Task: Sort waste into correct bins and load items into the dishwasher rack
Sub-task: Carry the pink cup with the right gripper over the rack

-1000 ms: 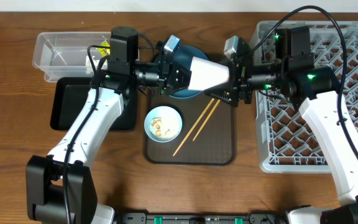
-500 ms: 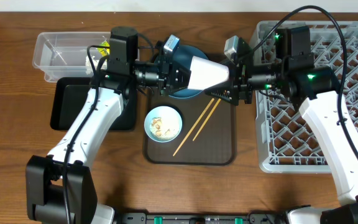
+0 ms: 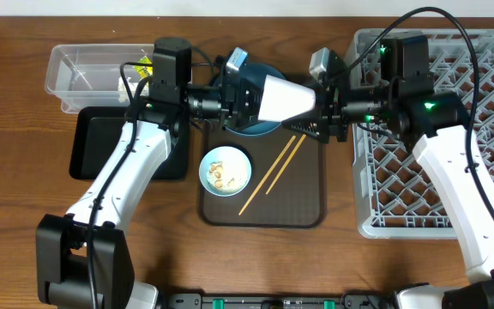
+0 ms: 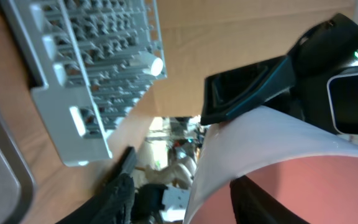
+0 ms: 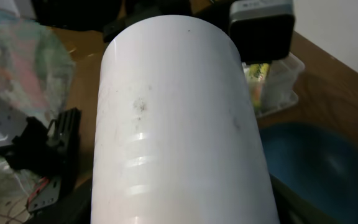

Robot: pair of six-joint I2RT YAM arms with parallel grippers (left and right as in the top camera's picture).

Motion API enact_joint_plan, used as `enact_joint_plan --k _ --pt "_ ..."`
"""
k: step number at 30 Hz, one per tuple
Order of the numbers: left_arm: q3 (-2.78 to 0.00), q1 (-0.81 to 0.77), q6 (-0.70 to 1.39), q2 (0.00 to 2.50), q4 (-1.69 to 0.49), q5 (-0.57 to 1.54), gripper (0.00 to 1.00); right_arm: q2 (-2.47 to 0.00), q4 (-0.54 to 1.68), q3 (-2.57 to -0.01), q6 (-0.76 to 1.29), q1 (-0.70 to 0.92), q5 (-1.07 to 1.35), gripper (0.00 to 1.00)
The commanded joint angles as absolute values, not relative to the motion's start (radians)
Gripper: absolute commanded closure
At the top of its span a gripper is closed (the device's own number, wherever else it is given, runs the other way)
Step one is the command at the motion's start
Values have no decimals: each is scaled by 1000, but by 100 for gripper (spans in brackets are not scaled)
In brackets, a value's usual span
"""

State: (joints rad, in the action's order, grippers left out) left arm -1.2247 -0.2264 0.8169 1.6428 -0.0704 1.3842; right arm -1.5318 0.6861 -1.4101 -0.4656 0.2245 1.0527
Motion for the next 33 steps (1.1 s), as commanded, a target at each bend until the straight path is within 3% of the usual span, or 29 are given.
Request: enact_joint_plan --k 1,6,11,17,23,33 --pt "-1232 -225 763 1647 -75 1293 42 -1537 689 -1417 -395 207 988 52" --pt "-1232 -223 562 1639 -338 986 25 -1537 744 -1417 -322 178 806 51" --pt "-1232 -217 420 1598 -610 630 21 -1537 867 -1440 -234 154 595 50" --pt "-1232 -182 357 1441 -738 352 21 -1537 1060 -1575 -94 52 413 51" --pt "-1232 -157 351 1277 -791 224 16 -1537 1177 -1717 -8 -112 339 55" --pt "-1232 -150 348 1231 -812 216 15 -1540 1277 -1779 27 -426 257 53"
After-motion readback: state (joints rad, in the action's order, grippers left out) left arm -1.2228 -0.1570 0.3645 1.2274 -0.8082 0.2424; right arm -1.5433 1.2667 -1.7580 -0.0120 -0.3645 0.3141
